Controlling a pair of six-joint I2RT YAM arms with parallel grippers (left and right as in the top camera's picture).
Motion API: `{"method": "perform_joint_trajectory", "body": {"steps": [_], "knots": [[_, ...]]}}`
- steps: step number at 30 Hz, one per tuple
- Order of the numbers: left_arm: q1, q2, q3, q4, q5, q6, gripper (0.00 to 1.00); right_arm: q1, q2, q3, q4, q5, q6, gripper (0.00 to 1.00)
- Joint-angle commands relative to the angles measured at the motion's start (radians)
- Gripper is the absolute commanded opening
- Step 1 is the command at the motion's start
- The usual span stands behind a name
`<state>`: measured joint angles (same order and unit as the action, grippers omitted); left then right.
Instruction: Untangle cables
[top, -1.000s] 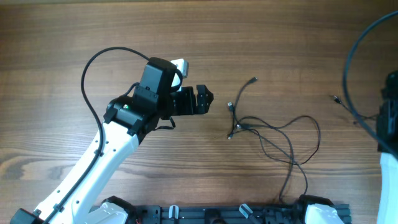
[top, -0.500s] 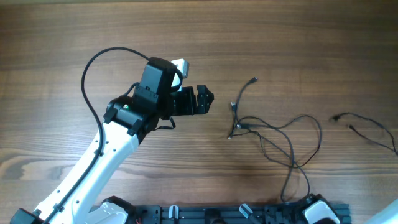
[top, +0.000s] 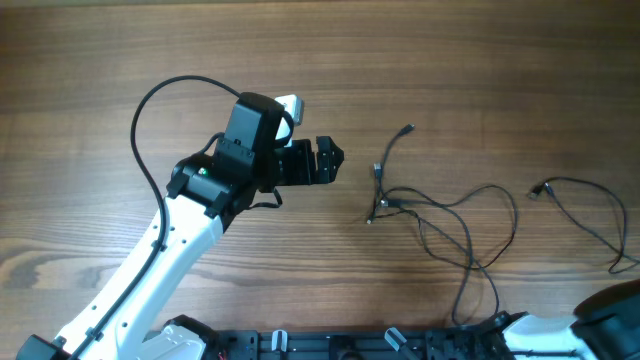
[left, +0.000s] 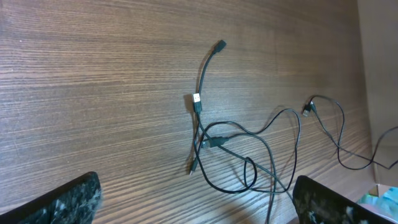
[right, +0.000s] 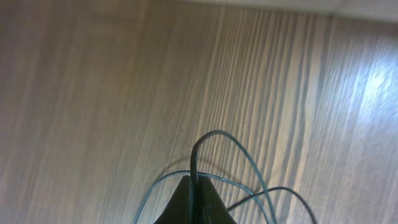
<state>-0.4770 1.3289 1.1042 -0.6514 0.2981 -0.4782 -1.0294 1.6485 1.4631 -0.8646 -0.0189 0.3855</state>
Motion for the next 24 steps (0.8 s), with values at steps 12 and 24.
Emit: {"method": "perform_joint_trajectory", "body": {"steps": [12, 24], "knots": [[-0.003, 0.001, 0.006, 0.0, 0.012, -0.008, 1.0, -0.016, 0.131, 0.003, -0.013, -0.299, -0.068, 1.0], [-0.003, 0.001, 0.006, 0.0, 0.012, -0.009, 1.0, -0.011, -0.105, 0.003, -0.04, -0.277, -0.079, 1.0]]}}
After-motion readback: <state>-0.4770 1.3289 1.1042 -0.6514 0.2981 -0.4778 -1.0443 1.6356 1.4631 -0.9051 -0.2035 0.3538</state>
